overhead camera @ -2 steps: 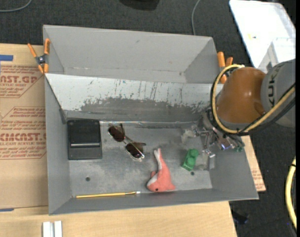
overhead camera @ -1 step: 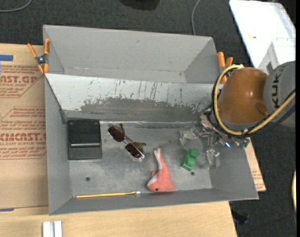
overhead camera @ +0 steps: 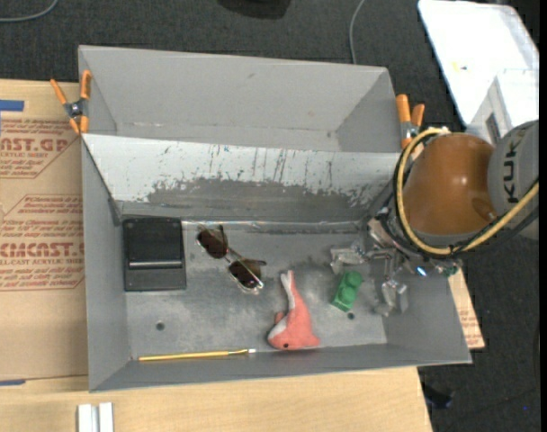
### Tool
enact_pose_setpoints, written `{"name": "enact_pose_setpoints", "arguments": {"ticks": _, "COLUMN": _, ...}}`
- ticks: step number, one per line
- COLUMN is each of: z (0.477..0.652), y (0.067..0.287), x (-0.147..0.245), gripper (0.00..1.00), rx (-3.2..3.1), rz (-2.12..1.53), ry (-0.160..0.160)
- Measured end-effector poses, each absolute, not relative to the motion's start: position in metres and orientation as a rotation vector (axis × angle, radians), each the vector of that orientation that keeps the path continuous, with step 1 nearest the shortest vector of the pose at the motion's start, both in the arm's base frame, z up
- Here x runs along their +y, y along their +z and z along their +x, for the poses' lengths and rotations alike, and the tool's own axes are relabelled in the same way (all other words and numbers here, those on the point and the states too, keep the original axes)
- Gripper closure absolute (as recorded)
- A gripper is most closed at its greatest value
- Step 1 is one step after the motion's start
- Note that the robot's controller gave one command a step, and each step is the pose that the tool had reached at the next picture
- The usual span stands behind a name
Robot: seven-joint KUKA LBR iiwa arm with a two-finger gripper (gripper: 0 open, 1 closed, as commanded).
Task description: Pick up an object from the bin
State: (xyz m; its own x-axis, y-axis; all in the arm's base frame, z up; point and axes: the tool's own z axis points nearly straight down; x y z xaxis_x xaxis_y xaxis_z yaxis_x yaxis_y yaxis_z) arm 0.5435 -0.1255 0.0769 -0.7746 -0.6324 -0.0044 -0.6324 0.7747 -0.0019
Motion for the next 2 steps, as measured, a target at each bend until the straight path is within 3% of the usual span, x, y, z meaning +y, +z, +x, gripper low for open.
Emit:
{"name": "enact_pose_setpoints", "arguments": {"ticks": 1, "z": 0.5363, "y": 0.0712, "x": -0.1248, "gripper": 1.00, "rx": 2.951, "rz": -1.041, "ry": -0.006}}
{"name": "enact_pose_setpoints", "arguments": {"ticks": 2, "z": 0.5363, "y": 0.0711, "x": -0.1248, "gripper": 1.00, "rx": 2.951, "rz": -1.039, "ry": -0.005}}
